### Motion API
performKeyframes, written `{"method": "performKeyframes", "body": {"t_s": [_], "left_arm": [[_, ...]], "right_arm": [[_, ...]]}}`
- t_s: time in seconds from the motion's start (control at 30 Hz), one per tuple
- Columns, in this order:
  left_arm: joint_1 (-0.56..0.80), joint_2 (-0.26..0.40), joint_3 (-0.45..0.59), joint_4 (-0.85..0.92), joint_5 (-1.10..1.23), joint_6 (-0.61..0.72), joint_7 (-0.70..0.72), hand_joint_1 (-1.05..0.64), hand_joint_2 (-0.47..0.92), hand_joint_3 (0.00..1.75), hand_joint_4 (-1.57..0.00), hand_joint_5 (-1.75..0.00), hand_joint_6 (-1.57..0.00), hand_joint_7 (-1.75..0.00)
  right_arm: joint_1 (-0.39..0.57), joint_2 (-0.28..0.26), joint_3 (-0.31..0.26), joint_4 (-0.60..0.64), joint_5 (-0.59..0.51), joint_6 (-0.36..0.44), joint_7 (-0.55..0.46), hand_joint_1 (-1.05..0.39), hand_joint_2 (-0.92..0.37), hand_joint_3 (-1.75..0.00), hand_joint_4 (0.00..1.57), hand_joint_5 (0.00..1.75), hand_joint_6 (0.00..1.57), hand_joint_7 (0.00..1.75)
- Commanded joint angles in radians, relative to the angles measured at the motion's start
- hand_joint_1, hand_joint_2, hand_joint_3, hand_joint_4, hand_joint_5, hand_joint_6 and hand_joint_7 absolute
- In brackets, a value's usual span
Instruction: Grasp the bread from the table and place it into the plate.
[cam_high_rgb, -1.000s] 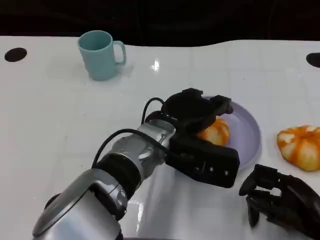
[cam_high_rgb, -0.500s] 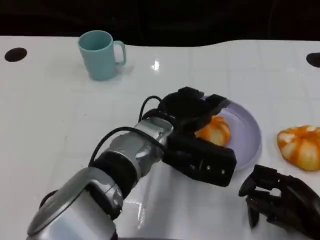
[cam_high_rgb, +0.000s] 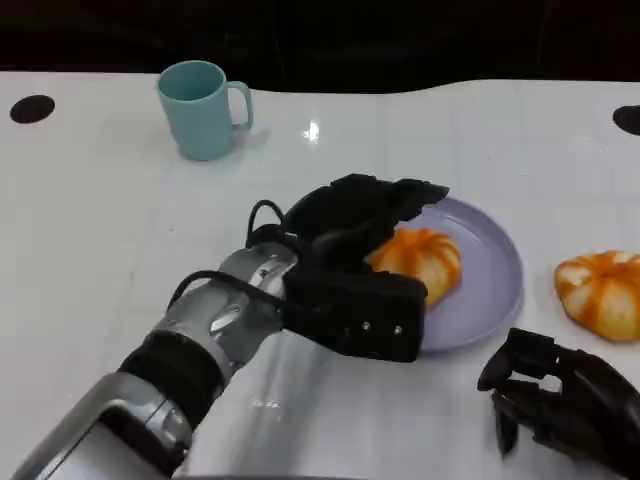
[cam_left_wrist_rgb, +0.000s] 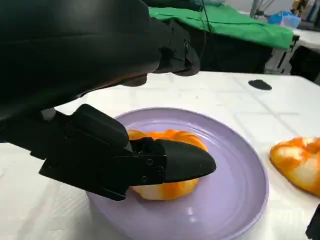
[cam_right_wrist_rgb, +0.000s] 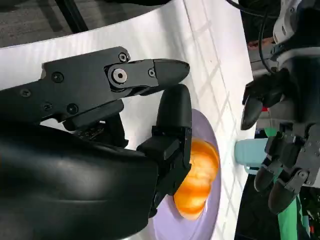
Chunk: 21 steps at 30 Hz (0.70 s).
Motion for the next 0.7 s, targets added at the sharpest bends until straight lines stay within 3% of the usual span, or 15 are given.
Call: {"method": "performKeyframes", "body": {"t_s": [0.03,0.27,0.37,0.5,0.57,0.7], "left_arm": [[0.123,0.023,0.092,-0.062,-0.104,-0.169,0.087,-0.72,0.92,0.51,-0.29,-0.66,-0.34,-0.35],[0.208,0.028,0.16,-0.116,-0.217,-0.269,0.02,-0.68,0.92,0.52,-0.34,-0.92,-0.46,-0.47],[0.278,0.018,0.214,-0.153,-0.37,-0.337,-0.079,-0.6,0.92,0.44,-0.44,-1.2,-0.52,-0.75],[0.32,0.011,0.247,-0.19,-0.459,-0.335,-0.169,-0.59,0.92,0.43,-0.45,-1.24,-0.52,-0.8],[0.371,0.009,0.273,-0.237,-0.554,-0.324,-0.249,-0.66,0.92,0.47,-0.55,-1.43,-0.56,-1.02],[0.455,0.002,0.312,-0.324,-0.664,-0.3,-0.336,-0.69,0.92,0.49,-0.62,-1.61,-0.59,-1.27]], "right_arm": [[0.014,-0.014,-0.001,0.027,-0.007,0.003,0.0,-0.53,-0.92,-0.27,0.67,1.75,0.66,1.4],[0.008,-0.011,-0.006,0.037,0.007,0.016,0.011,-0.52,-0.92,-0.26,0.68,1.75,0.67,1.38],[0.007,-0.015,0.0,0.044,-0.006,-0.008,0.0,-0.54,-0.92,-0.27,0.68,1.75,0.67,1.38],[0.005,-0.015,-0.001,0.051,-0.009,-0.02,0.001,-0.54,-0.92,-0.28,0.68,1.75,0.67,1.38],[0.004,-0.014,-0.002,0.054,-0.009,-0.023,0.003,-0.52,-0.92,-0.28,0.68,1.75,0.67,1.39],[0.002,-0.013,-0.004,0.055,-0.004,-0.017,0.007,-0.52,-0.92,-0.27,0.68,1.75,0.67,1.4]]}}
